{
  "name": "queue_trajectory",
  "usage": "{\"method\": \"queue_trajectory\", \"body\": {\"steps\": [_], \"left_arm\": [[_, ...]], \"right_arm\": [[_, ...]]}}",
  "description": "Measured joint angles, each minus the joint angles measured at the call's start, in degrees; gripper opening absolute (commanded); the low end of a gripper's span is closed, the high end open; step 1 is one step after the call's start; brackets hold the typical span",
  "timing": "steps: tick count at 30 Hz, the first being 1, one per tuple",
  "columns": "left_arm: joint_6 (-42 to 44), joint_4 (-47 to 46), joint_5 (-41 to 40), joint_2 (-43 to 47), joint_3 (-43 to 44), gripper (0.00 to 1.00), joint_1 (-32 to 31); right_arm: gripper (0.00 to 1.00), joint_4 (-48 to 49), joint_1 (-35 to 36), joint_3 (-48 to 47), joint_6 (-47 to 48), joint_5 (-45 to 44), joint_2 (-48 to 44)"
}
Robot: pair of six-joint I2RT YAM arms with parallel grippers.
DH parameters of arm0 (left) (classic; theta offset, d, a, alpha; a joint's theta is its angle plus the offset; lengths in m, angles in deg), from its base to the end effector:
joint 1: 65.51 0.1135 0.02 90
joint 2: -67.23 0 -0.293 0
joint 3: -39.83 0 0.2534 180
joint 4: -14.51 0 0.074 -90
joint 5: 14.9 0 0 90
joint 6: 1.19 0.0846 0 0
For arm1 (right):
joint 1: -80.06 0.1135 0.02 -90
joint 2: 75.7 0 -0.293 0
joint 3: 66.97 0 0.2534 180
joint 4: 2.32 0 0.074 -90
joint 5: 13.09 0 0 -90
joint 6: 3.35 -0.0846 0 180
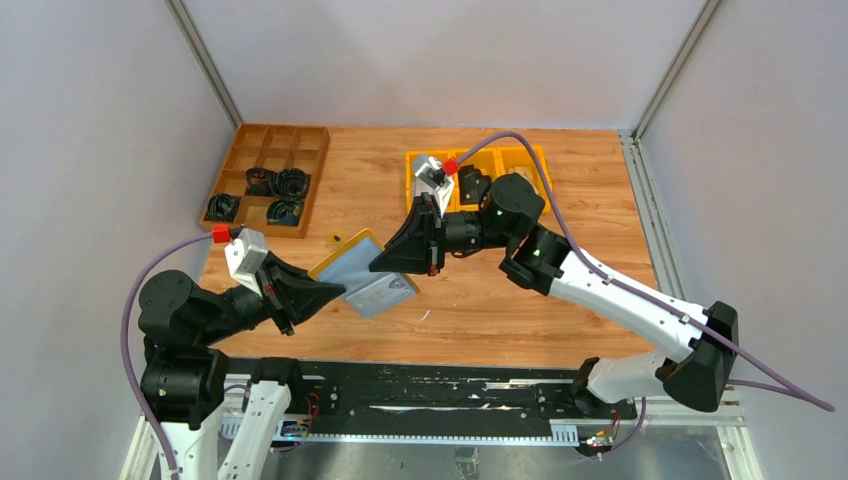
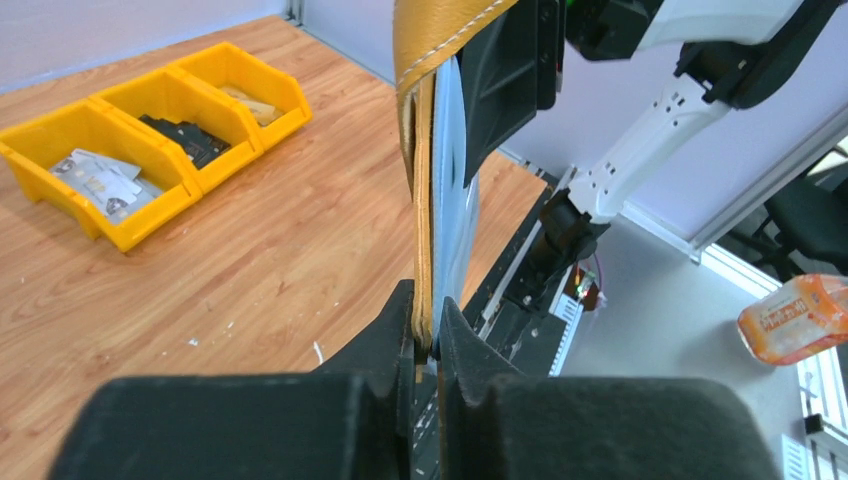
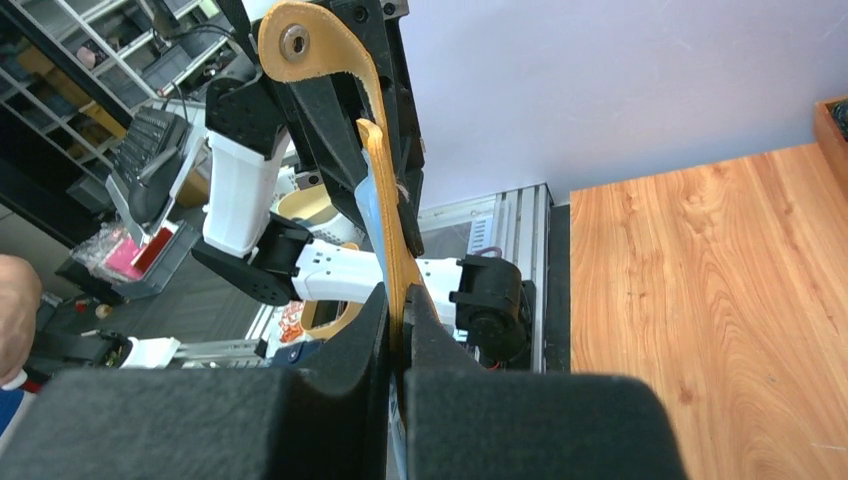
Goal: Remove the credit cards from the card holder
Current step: Remove the credit card from the card holder.
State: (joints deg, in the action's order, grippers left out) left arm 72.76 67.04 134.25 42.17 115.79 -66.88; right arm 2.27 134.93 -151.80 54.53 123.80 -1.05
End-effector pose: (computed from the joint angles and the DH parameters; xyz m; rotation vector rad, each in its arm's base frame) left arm 0.0300 -0.0734 0.4309 0.6202 1.5711 -1.0473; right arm 0.1332 0.2967 0.4744 -1.0812 1.2549 1.7436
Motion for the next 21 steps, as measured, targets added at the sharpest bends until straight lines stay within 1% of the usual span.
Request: {"method": "queue_trajectory", "body": {"steps": [1,2,5,6,8,10,12,15,17,19,21], "left_arm": [[-1.1,-0.7,-0.2,0.0,0.0,0.0,0.0],[-2.1,-1.5,-0.3,0.0,0.0,0.0,0.0],[-3.9,-2.8,-0.5,-0.1,0.0,0.0,0.0],[-4.0,-2.9,-0.7,-0.1,0.0,0.0,-0.1],[-3.9,-2.7,-0.9,-0.1,0.0,0.0,-0.1],[-2.8,-2.3,-0.9,-0.3,0.0,0.0,-0.1],[-0.5,-0.7,-0.8,-0.9,0.7,0.0,0.0],[4.2,3.8,-0.1,-2.4,3.0,0.0,0.0],[7.2,6.5,0.5,-3.2,4.3,0.0,0.0],[9.3,8.5,1.2,-3.6,4.8,0.0,0.0],[10.6,9.9,1.7,-3.6,4.9,0.02,0.0]], "right_arm": [[0.03,1.0,0.1,0.5,-0.5,-0.3,-0.3],[0.1,1.9,0.3,1.0,-1.0,-0.5,-0.7],[0.4,3.0,0.9,1.3,-1.6,-1.1,-0.9],[0.47,2.7,1.1,1.2,-1.4,-1.1,-0.9],[0.54,1.1,1.4,0.0,-0.7,-0.6,-0.5],[0.56,-2.0,1.5,-2.7,0.9,0.8,0.6],[0.55,-7.2,1.7,-7.1,4.3,2.8,2.5],[0.45,-18.4,2.1,-15.8,11.6,5.2,6.4],[0.34,-25.6,2.3,-20.7,16.9,6.4,8.6],[0.19,-32.5,2.5,-24.8,21.6,7.3,10.7],[0.02,-38.0,2.8,-27.8,25.7,7.8,12.6]]}}
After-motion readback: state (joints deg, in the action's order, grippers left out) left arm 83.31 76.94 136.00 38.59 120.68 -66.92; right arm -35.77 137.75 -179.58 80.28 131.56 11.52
